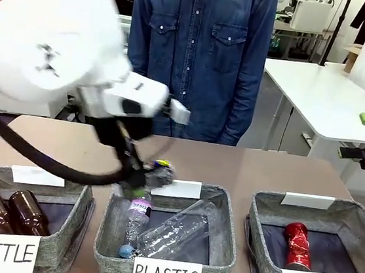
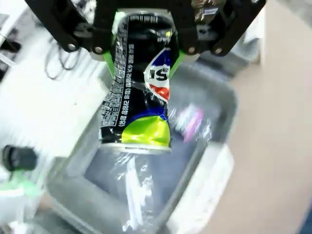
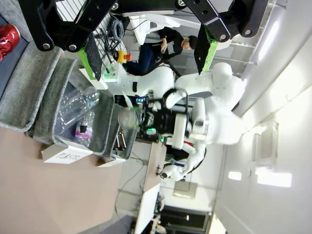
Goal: Sort the can waste into the basket.
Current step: Pick up the can waste from the table and place it in the right Fabric basket.
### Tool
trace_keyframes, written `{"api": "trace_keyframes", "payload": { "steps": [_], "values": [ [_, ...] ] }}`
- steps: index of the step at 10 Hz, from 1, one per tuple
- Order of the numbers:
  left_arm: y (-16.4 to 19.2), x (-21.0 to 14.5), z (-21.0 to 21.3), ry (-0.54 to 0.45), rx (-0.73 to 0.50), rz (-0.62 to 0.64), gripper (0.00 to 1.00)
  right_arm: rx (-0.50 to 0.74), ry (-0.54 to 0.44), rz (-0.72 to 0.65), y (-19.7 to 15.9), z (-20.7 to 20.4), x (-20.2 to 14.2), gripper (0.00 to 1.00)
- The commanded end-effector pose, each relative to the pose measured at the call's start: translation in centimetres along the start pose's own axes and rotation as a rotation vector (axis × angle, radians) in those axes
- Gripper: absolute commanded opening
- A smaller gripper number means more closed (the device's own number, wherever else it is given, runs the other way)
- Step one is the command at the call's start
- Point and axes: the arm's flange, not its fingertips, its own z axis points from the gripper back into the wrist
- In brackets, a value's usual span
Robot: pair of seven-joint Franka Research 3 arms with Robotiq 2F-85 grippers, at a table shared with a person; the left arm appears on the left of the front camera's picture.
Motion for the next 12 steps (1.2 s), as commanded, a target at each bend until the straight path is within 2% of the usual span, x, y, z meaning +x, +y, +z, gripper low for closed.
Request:
{"api": "trace_keyframes", "payload": {
  "steps": [1, 2, 3, 4, 5, 6, 7, 9, 10, 12],
  "values": [
    [-1.1, 5.3, -2.6, -0.037, 0.08, -0.124, 0.41, 0.0, 0.0, 0.0, 0.0, 0.0, 0.0, 1.0],
    [-3.1, 8.1, -3.7, -0.061, 0.147, -0.152, 0.41, -0.209, -0.114, 0.1, 1.5, 5.2, -1.0, 1.0],
    [-4.8, 11.0, -4.5, -0.071, 0.16, -0.248, 0.41, -0.342, -0.194, 0.171, 2.2, 10.3, -2.5, 1.0],
    [-6.4, 14.0, -5.4, -0.088, 0.172, -0.322, 0.41, -0.361, -0.232, 0.204, 2.3, 14.3, -4.1, 1.0],
    [-7.8, 16.6, -6.3, -0.094, 0.149, -0.381, 0.41, -0.435, -0.287, 0.225, 1.6, 16.7, -5.6, 1.0],
    [-8.8, 19.3, -7.0, -0.108, 0.089, -0.424, 0.41, -0.416, -0.362, 0.225, 0.8, 17.1, -6.7, 1.0],
    [-9.3, 21.1, -7.2, -0.133, 0.05, -0.453, 0.41, -0.361, -0.243, 0.194, 2.9, 15.0, -5.3, 1.0],
    [-9.9, 24.3, -7.9, -0.135, -0.024, -0.475, 0.41, -0.361, -0.243, 0.194, 2.9, 15.0, -5.3, 1.0],
    [-9.9, 25.3, -8.3, -0.135, -0.029, -0.441, 0.41, -0.361, -0.243, 0.194, 2.9, 15.0, -5.3, 1.0],
    [-9.3, 25.6, -8.8, -0.11, -0.033, -0.421, 0.41, -0.361, -0.243, 0.194, 2.9, 15.0, -5.3, 1.0]
  ]
}}
